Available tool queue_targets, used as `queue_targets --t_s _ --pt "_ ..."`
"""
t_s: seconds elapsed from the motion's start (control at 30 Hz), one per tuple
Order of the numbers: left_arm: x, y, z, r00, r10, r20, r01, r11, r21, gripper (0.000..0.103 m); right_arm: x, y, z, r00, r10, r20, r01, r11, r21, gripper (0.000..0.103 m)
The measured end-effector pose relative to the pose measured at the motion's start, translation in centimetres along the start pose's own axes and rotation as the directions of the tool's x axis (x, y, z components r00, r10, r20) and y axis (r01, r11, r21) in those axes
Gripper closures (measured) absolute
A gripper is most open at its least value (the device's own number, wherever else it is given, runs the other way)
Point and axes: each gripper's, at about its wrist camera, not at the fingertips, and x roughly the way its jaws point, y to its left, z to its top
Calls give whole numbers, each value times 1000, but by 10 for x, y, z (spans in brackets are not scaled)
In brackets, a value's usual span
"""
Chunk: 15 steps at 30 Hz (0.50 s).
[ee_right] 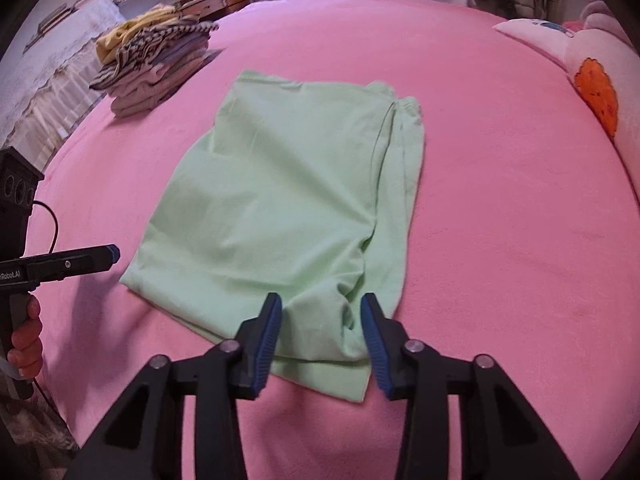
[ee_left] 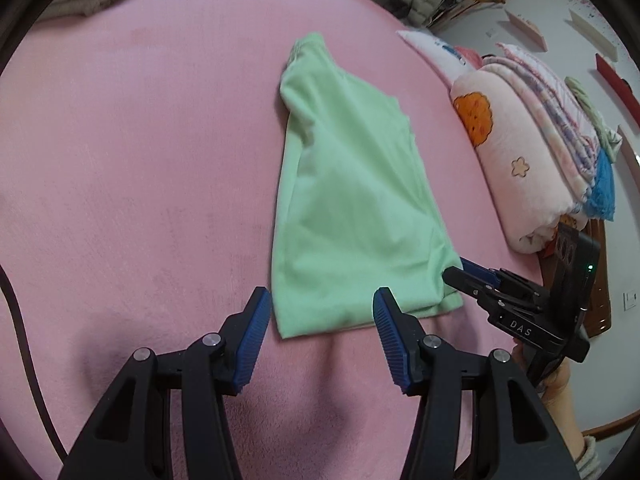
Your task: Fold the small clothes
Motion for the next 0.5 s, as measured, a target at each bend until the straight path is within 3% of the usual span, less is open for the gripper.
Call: queue_targets --t_s 0.07,0.1,0.17,0.2,0.5 --pt "13 -7 0 999 26 -22 -26 1000 8 56 4 3 -3 1000 -19 -9 19 999 -26 87" --pt "20 -11 0 999 42 -28 -42 999 18 76 3 4 -5 1000 -16 -5 16 999 -30 93" --pt "30 -16 1 995 85 -47 -83 995 53 92 0 3 -8 1000 -14 4 14 1000 -22 96" --pt "32 -17 1 994 98 -46 -95 993 64 95 -2 2 -10 1000 -13 12 13 1000 -15 98" --pt "13 -25 -5 994 111 4 -111 985 133 98 -12 -6 -26 999 25 25 -27 997 70 98"
